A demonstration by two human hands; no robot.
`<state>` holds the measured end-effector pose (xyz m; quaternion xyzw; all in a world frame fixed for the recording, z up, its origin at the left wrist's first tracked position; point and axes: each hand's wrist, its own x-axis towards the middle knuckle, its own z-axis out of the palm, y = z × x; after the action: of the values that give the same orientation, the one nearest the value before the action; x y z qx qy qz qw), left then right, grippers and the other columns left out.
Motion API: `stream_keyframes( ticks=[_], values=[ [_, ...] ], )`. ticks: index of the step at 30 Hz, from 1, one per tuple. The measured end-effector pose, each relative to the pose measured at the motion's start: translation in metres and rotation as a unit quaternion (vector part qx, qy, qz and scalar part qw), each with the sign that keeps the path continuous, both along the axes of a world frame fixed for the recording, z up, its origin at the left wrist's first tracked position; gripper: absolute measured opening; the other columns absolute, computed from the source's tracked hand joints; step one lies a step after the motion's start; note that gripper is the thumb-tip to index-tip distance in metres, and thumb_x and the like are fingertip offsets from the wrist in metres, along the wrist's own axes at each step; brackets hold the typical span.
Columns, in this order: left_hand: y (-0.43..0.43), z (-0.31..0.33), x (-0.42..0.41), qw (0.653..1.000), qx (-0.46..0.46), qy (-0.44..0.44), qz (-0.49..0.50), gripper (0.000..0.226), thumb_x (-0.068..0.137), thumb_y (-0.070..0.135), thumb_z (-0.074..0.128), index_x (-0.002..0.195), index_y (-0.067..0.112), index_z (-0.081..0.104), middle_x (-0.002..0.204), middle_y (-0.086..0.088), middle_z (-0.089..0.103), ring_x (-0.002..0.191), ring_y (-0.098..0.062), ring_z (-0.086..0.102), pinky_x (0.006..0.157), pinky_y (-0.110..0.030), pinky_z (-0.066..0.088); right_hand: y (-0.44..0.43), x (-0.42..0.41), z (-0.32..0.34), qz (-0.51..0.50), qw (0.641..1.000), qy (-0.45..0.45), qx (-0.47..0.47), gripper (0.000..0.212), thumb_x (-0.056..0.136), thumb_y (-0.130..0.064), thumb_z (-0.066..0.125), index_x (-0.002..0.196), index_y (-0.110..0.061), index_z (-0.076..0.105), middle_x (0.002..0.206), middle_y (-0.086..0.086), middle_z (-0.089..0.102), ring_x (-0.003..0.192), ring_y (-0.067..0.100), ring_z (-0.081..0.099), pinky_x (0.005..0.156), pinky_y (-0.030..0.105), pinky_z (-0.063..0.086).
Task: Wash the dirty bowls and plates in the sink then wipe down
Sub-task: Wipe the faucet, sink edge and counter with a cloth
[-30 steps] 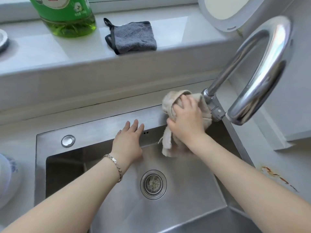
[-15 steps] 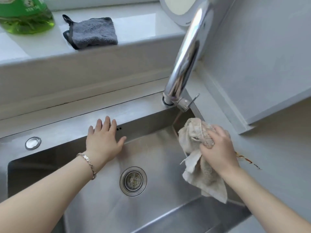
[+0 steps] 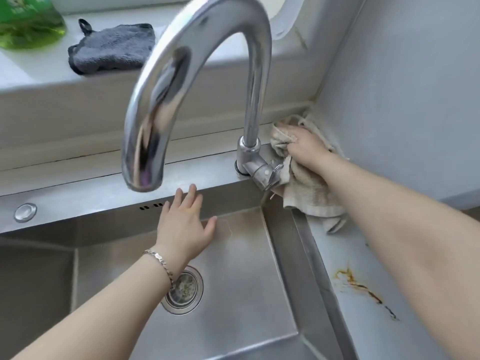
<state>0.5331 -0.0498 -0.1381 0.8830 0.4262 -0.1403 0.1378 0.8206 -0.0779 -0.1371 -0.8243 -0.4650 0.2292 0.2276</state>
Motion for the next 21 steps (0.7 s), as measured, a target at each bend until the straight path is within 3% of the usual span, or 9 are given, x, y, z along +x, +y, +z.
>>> stream_keyframes(
  ticks=[5, 7, 10, 15, 18, 21],
  values=[
    [-0.002, 0.0, 0.006, 1.0, 0.007, -0.009, 0.023, 0.064, 0.094, 0.047, 0.036, 0.148, 0.019, 0.019, 0.158, 0.001, 0.009, 0.145, -0.023, 0.007, 0.116, -0.041, 0.015, 0.015, 0.004, -0.006, 0.14, 0.989, -0.046, -0.032, 0.057, 0.08, 0.002, 0.049, 0.134, -0.017, 0.05, 0.143, 0.002, 0.044, 0.137, 0.023, 0.033, 0.115, 0.033, 0.019],
    [-0.004, 0.002, 0.009, 0.999, 0.004, -0.02, 0.037, 0.062, 0.094, 0.045, 0.038, 0.148, 0.022, 0.019, 0.157, 0.0, 0.014, 0.144, -0.024, 0.01, 0.115, -0.042, 0.018, 0.002, -0.004, -0.011, 0.194, 0.979, -0.054, -0.023, 0.053, 0.078, -0.008, 0.052, 0.13, -0.021, 0.054, 0.141, -0.003, 0.047, 0.136, 0.023, 0.033, 0.115, 0.037, 0.02],
    [-0.006, 0.003, 0.01, 0.998, 0.001, -0.029, 0.053, 0.063, 0.093, 0.042, 0.039, 0.149, 0.025, 0.014, 0.157, 0.002, 0.016, 0.145, -0.023, 0.011, 0.114, -0.043, 0.019, -0.038, -0.02, -0.012, 0.17, 0.982, -0.064, -0.042, 0.061, 0.069, -0.031, 0.042, 0.128, -0.024, 0.056, 0.14, -0.008, 0.046, 0.137, 0.02, 0.029, 0.111, 0.044, 0.025],
    [-0.005, 0.007, 0.009, 0.999, -0.008, -0.008, 0.051, 0.064, 0.094, 0.041, 0.038, 0.15, 0.021, 0.012, 0.158, 0.004, 0.011, 0.145, -0.021, 0.007, 0.115, -0.043, 0.016, -0.086, -0.022, -0.018, 0.201, 0.975, -0.095, -0.025, 0.053, 0.065, -0.021, 0.044, 0.113, -0.02, 0.067, 0.132, -0.003, 0.055, 0.128, 0.028, 0.043, 0.101, 0.05, 0.038],
    [-0.001, 0.007, 0.01, 0.999, -0.014, -0.007, 0.052, 0.064, 0.095, 0.04, 0.038, 0.15, 0.019, 0.012, 0.158, 0.004, 0.009, 0.146, -0.019, 0.006, 0.115, -0.042, 0.017, -0.057, -0.009, -0.02, 0.207, 0.973, -0.096, -0.033, 0.065, 0.065, -0.028, 0.04, 0.128, -0.021, 0.056, 0.14, -0.001, 0.047, 0.134, 0.028, 0.035, 0.112, 0.046, 0.026],
    [0.0, 0.005, 0.007, 0.999, -0.013, -0.001, 0.049, 0.064, 0.095, 0.04, 0.038, 0.15, 0.02, 0.012, 0.158, 0.005, 0.009, 0.146, -0.019, 0.006, 0.116, -0.042, 0.017, -0.041, -0.016, -0.015, 0.134, 0.985, -0.094, -0.052, 0.06, 0.075, -0.013, 0.055, 0.134, -0.019, 0.049, 0.147, -0.002, 0.037, 0.14, 0.022, 0.023, 0.115, 0.042, 0.019]
  ],
)
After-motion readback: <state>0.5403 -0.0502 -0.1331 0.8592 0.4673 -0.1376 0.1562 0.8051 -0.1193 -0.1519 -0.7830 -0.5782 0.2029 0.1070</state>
